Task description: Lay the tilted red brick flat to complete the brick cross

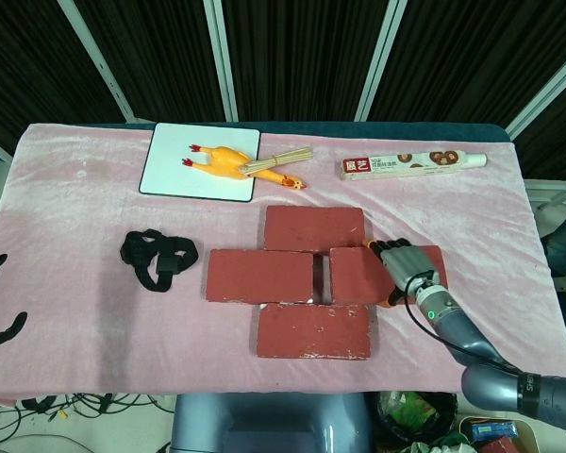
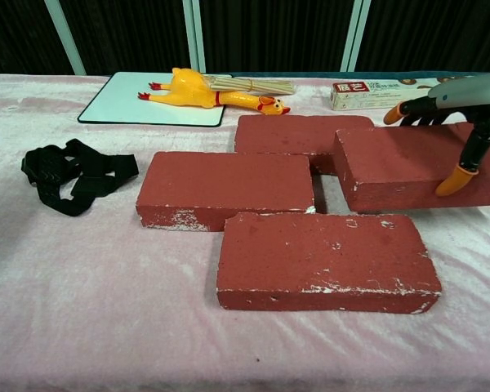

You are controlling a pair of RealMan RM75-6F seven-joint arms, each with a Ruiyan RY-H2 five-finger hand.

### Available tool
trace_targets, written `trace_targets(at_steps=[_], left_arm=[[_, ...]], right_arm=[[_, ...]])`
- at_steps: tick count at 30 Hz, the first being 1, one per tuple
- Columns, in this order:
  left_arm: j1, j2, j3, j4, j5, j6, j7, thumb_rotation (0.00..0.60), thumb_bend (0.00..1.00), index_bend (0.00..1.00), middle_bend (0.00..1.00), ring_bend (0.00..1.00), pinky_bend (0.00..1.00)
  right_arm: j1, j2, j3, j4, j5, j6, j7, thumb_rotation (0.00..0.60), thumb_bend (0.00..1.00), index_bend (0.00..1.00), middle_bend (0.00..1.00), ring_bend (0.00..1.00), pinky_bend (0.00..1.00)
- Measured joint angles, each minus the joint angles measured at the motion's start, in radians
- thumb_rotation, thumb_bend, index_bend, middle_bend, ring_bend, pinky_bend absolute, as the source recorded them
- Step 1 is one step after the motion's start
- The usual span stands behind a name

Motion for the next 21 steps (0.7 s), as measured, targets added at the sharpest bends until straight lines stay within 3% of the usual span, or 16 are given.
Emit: trace_targets(at_steps=[8, 21], left_arm=[[-0.001, 0.001, 0.0, 0.001, 0.0, -0.002, -0.003, 0.6, 0.25, 0.1, 0.03, 0.0, 0.0], [-0.001, 0.0, 0.0, 0.001, -0.001, -0.003, 0.0, 0.6, 0.25, 0.09, 0.03, 0.0, 0.0]], right_arm=[[0.05, -0.053, -0.008, 0.013, 0.057, 0.035, -0.035, 0.6, 0.09, 0.11, 0.24, 0.22, 0.09], [0.092, -0.066, -0.028, 0.017, 0.125, 0.058, -0.059, 0.6, 0.1, 0.11, 0.24, 0.22, 0.09]])
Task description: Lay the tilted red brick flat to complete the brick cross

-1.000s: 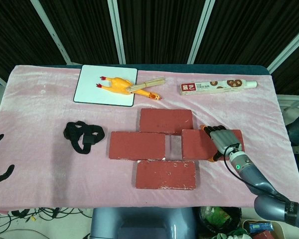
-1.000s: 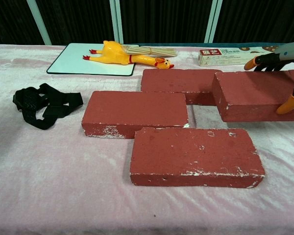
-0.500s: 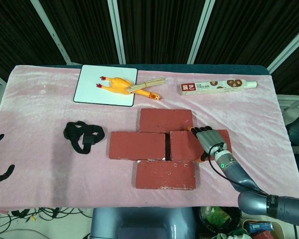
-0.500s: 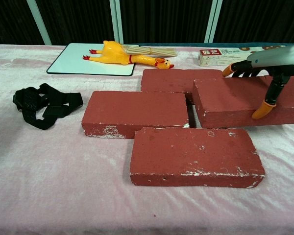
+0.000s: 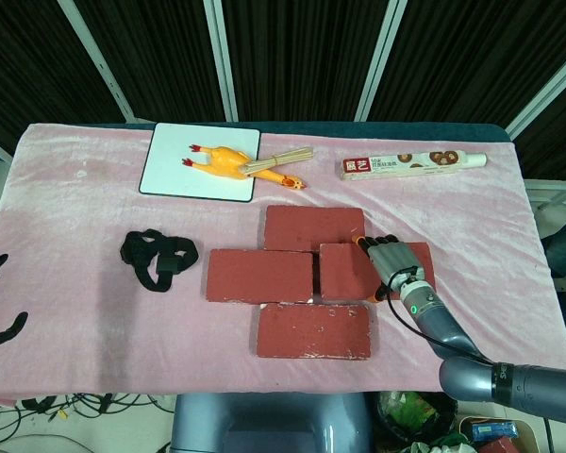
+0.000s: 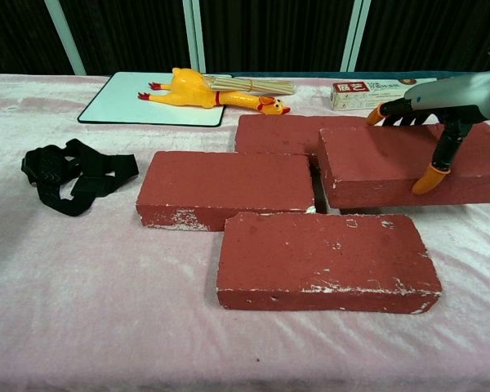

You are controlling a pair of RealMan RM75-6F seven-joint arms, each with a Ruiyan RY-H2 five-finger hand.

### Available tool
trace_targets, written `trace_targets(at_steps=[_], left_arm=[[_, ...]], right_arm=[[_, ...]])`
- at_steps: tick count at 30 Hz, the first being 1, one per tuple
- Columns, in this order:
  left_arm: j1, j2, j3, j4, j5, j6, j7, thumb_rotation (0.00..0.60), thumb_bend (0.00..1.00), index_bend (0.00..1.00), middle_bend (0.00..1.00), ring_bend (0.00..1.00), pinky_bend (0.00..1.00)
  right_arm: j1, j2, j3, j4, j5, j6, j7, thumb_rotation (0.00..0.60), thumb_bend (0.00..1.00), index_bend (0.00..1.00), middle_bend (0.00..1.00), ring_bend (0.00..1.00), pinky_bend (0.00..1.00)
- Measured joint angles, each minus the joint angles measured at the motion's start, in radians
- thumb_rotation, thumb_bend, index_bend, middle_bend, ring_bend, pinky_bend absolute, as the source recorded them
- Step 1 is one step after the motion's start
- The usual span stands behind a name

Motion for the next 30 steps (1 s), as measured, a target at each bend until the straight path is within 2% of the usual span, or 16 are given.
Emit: trace_targets(at_steps=[22, 30], left_arm=[[-0.001, -0.001, -0.001, -0.003, -0.006, -0.002, 0.005, 0.6, 0.25, 0.09, 0.03, 0.0, 0.0], [0.0, -0.001, -0.002, -0.005, -0.007, -0.001, 0.006, 0.6, 0.25, 0.09, 0.03, 0.0, 0.0]], right_arm=[[0.026, -0.024, -0.016, -0.01, 0.01, 0.031, 0.002, 0.6, 0.1, 0.11, 0.24, 0.22, 0.09], [0.031, -0.033, -0.017, -0.008, 0.018, 0.042, 0.002, 0.6, 0.1, 0.11, 0.2, 0.21, 0.09]])
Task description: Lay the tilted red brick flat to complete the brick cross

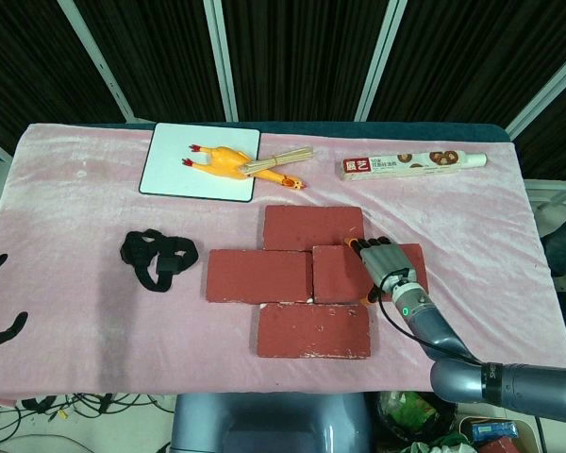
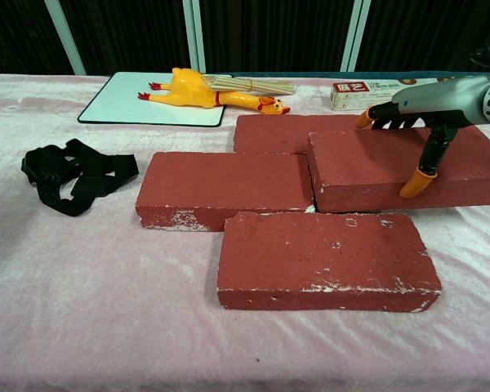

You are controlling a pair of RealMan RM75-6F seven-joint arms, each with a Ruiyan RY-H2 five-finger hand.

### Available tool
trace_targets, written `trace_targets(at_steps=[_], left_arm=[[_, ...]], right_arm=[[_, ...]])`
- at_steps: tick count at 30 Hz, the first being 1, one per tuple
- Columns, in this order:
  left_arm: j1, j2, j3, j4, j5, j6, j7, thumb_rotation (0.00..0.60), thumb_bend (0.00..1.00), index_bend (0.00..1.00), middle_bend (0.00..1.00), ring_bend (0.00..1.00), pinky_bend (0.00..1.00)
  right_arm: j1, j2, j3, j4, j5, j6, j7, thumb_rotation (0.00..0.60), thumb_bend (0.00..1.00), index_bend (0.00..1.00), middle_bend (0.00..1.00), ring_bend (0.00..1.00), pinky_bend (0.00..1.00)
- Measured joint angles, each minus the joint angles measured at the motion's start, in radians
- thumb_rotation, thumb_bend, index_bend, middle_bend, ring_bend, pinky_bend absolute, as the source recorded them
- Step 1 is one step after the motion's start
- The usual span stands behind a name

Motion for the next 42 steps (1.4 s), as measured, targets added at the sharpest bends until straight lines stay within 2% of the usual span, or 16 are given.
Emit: trace_targets(at_steps=[11, 19, 27, 37, 42], left_arm=[[0.0, 0.001, 0.0, 0.0, -0.001, 0.0, 0.0, 0.6, 0.25, 0.09, 0.03, 0.0, 0.0], [0.0, 0.0, 0.0, -0.001, -0.002, 0.0, 0.001, 0.6, 0.25, 0.09, 0.03, 0.0, 0.0], [0.0, 0.0, -0.001, -0.002, -0.002, 0.0, 0.002, 0.6, 0.25, 0.09, 0.03, 0.0, 0.0], [0.001, 0.0, -0.003, -0.001, -0.007, 0.001, 0.002, 0.6, 0.25, 0.09, 0.03, 0.0, 0.0], [0.001, 0.001, -0.003, 0.0, -0.006, 0.003, -0.002, 0.6, 0.25, 0.09, 0.03, 0.0, 0.0]], right_arm=[[0.008, -0.005, -0.008, -0.005, 0.013, 0.007, -0.005, 0.6, 0.07, 0.1, 0.18, 0.19, 0.09], [0.013, -0.014, -0.011, 0.0, 0.019, 0.008, -0.005, 0.6, 0.02, 0.02, 0.08, 0.05, 0.09], [0.019, -0.015, -0.012, -0.002, 0.031, 0.006, -0.005, 0.6, 0.0, 0.0, 0.03, 0.03, 0.09], [0.025, -0.01, -0.009, -0.014, 0.038, 0.004, 0.001, 0.6, 0.0, 0.0, 0.02, 0.03, 0.09], [0.013, 0.015, 0.005, -0.026, 0.002, 0.037, 0.02, 0.6, 0.0, 0.0, 0.02, 0.03, 0.09]])
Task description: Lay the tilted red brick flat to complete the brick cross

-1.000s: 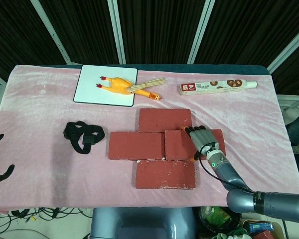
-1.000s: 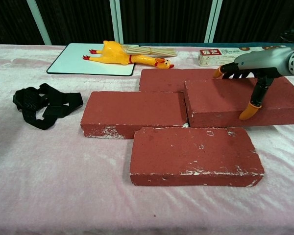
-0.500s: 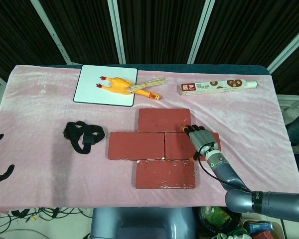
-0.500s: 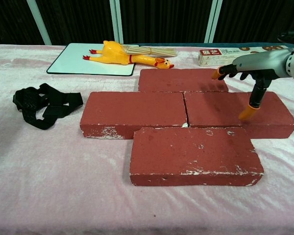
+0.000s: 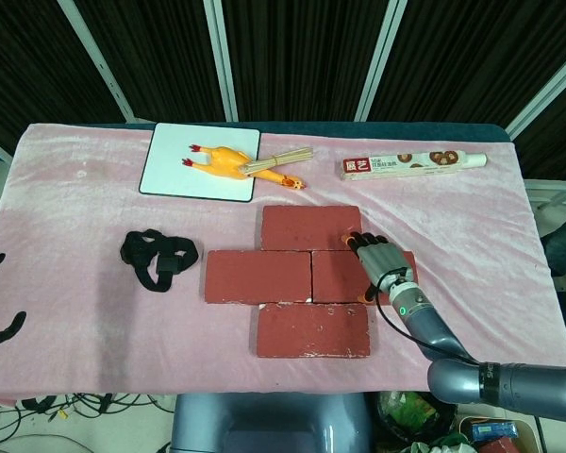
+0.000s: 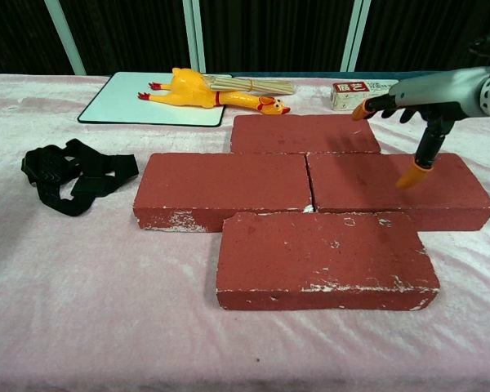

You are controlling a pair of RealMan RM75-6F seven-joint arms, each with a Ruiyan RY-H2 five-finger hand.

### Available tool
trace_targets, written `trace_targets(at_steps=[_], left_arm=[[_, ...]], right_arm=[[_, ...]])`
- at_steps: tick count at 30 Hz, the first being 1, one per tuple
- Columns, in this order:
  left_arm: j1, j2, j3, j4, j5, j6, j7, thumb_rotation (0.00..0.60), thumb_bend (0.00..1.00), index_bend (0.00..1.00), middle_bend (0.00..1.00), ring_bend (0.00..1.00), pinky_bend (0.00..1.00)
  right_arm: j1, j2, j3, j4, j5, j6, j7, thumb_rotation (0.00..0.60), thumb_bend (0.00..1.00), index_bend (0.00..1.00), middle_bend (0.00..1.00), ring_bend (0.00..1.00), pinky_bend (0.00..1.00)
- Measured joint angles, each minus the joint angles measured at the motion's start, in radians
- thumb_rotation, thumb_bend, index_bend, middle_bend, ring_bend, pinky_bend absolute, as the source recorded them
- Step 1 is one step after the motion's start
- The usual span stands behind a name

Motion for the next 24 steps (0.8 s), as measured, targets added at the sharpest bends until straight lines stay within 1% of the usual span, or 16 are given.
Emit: trace_targets(at_steps=[4, 7, 10, 14, 16, 17, 20, 22, 24], left_arm=[[0.0, 0.0, 0.0, 0.0, 0.004, 0.002, -0.004, 0.6, 0.25, 0.09, 0.03, 0.0, 0.0], [0.0, 0.001, 0.001, -0.001, 0.01, 0.003, -0.004, 0.6, 0.25, 0.09, 0.03, 0.0, 0.0], [0.0, 0.001, 0.002, -0.002, 0.012, 0.004, -0.006, 0.6, 0.25, 0.09, 0.03, 0.0, 0.0], [0.0, 0.001, 0.004, -0.005, 0.018, 0.006, -0.003, 0.6, 0.25, 0.09, 0.03, 0.0, 0.0], [0.0, 0.002, 0.005, -0.007, 0.021, 0.007, 0.0, 0.6, 0.25, 0.09, 0.03, 0.0, 0.0], [0.001, 0.002, 0.005, -0.008, 0.022, 0.009, 0.001, 0.6, 0.25, 0.09, 0.03, 0.0, 0.0], [0.002, 0.003, 0.006, -0.012, 0.027, 0.012, 0.002, 0.6, 0.25, 0.09, 0.03, 0.0, 0.0], [0.002, 0.003, 0.008, -0.014, 0.032, 0.015, 0.003, 0.6, 0.25, 0.09, 0.03, 0.0, 0.0], [0.003, 0.003, 0.011, -0.014, 0.038, 0.016, 0.004, 0.6, 0.25, 0.09, 0.03, 0.0, 0.0]], right_arm=[[-0.022, 0.026, -0.002, -0.011, -0.055, 0.06, 0.0, 0.6, 0.0, 0.0, 0.02, 0.02, 0.09], [-0.059, 0.045, -0.017, -0.018, -0.15, 0.148, -0.005, 0.6, 0.0, 0.0, 0.01, 0.02, 0.09], [-0.121, 0.06, -0.047, -0.019, -0.29, 0.285, -0.012, 0.6, 0.0, 0.0, 0.01, 0.01, 0.09], [-0.246, 0.07, -0.112, -0.008, -0.509, 0.518, -0.023, 0.6, 0.0, 0.0, 0.0, 0.01, 0.09], [-0.314, 0.068, -0.148, 0.006, -0.588, 0.618, -0.029, 0.6, 0.0, 0.0, 0.0, 0.01, 0.09], [-0.364, 0.064, -0.172, 0.019, -0.633, 0.681, -0.033, 0.6, 0.0, 0.0, 0.0, 0.01, 0.09], [-0.486, 0.039, -0.228, 0.073, -0.727, 0.813, -0.039, 0.6, 0.0, 0.0, 0.0, 0.01, 0.09], [-0.545, 0.011, -0.257, 0.118, -0.768, 0.857, -0.039, 0.6, 0.0, 0.0, 0.0, 0.01, 0.09], [-0.599, -0.027, -0.282, 0.17, -0.8, 0.877, -0.031, 0.6, 0.0, 0.0, 0.0, 0.01, 0.09]])
